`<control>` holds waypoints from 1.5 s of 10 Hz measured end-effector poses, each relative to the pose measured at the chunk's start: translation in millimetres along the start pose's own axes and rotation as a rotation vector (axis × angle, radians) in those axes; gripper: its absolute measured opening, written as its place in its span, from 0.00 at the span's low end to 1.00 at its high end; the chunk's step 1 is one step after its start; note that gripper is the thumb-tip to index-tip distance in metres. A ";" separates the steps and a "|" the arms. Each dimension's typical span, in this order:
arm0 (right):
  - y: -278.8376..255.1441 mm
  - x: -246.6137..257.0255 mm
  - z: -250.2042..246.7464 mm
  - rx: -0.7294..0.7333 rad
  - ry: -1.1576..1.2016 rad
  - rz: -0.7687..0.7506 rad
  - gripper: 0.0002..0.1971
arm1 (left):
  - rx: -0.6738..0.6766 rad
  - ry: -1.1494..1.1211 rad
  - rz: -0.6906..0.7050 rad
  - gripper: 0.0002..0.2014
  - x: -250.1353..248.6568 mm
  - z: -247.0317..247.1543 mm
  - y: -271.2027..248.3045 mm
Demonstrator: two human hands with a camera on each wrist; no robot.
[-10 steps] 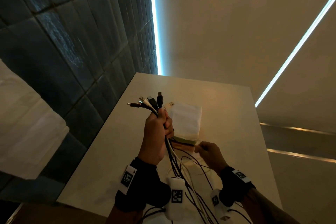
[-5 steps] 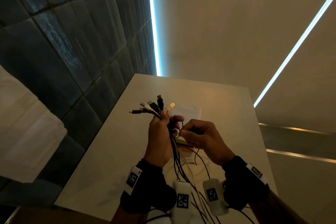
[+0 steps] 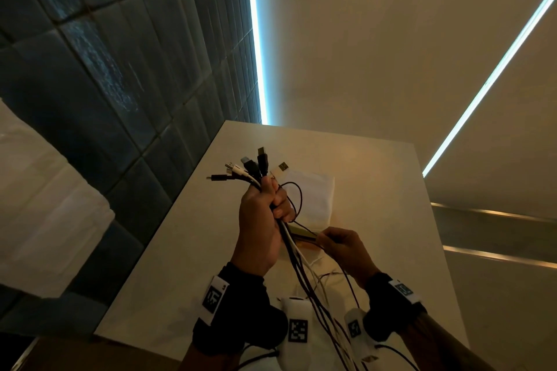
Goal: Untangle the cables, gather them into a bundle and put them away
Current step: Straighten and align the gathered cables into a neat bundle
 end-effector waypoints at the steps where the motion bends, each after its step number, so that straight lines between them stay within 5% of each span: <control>1: 0.5 -17.1 -2.2 -0.028 -0.020 0.037 0.15 | -0.001 0.004 0.006 0.15 -1.6 -0.4 -0.2; 4: 2.5 -38.3 -6.3 -0.109 -0.138 0.160 0.14 | -0.034 0.053 0.011 0.15 -3.2 -3.0 0.8; 6: 9.0 24.7 -6.9 -0.224 0.027 0.058 0.09 | -0.110 0.073 -0.031 0.15 3.7 -14.0 6.7; 9: -6.6 123.6 12.4 0.045 0.297 -0.263 0.06 | -0.200 0.251 -0.064 0.11 10.9 -11.6 4.6; 10: -9.8 129.1 17.4 0.161 0.313 -0.237 0.04 | -0.154 0.154 -0.095 0.11 7.8 -6.4 1.6; 11: -9.3 115.4 14.6 0.189 0.246 -0.171 0.06 | -0.101 0.007 -0.074 0.14 -0.1 -3.8 2.5; 15: -42.4 19.5 -61.9 -0.120 -0.163 -0.019 0.11 | -0.073 0.070 -0.018 0.15 -2.8 -12.0 6.0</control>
Point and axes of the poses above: each hand's wrist, its own y-axis towards the middle knuckle, its own z-axis out of the palm, x = y × z, the point moved 2 cm from there along y, towards the middle knuckle, and after that the axes turned 1 degree about -z, right-handed, at the moved point
